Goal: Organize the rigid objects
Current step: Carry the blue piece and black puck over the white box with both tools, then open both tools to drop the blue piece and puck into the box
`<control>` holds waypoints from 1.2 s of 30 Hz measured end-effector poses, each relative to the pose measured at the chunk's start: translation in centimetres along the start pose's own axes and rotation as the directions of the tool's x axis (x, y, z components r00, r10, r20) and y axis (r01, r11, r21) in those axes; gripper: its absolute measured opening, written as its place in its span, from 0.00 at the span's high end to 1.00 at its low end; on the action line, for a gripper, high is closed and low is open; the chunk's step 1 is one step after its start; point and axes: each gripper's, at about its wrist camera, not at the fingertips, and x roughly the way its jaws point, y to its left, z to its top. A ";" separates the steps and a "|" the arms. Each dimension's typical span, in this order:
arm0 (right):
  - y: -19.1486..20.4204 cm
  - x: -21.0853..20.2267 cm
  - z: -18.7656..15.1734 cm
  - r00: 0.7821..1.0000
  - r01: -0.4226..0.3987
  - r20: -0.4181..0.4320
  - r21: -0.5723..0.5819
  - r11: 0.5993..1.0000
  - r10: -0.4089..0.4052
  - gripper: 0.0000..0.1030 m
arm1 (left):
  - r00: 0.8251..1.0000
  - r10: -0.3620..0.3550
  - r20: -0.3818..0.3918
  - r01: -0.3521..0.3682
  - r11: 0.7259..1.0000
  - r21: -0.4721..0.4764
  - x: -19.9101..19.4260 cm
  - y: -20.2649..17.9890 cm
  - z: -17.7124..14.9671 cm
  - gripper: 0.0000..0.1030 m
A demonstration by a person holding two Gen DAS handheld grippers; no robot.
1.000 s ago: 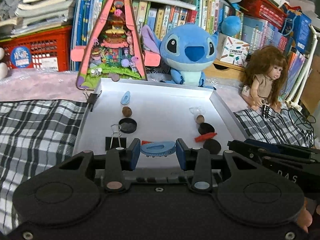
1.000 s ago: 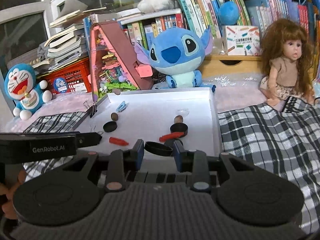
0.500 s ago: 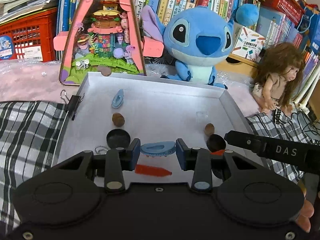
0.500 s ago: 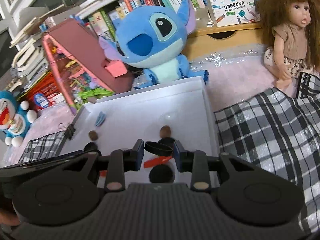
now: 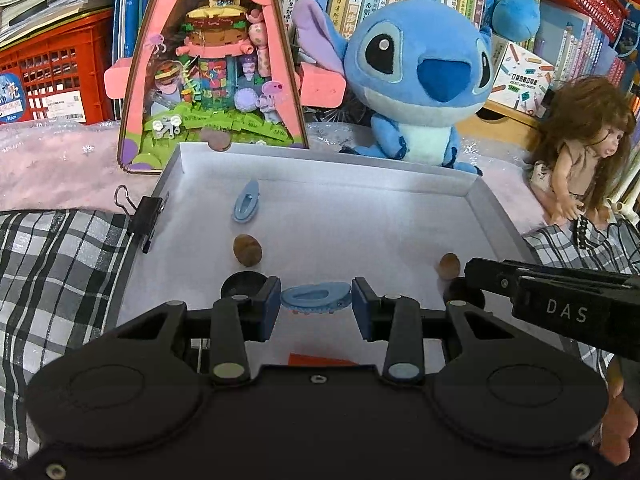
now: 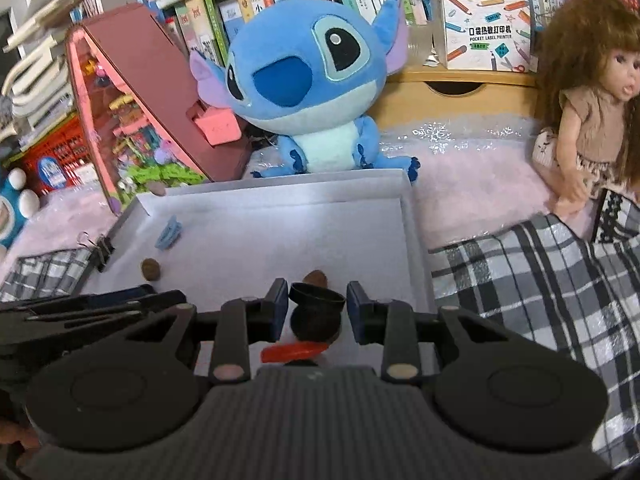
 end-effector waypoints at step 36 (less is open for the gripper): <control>0.6 4.1 1.3 0.998 0.036 -0.058 -0.019 0.999 -0.037 0.57 | 1.000 -0.004 0.025 0.003 0.999 0.049 1.4 -0.4 0.7 0.57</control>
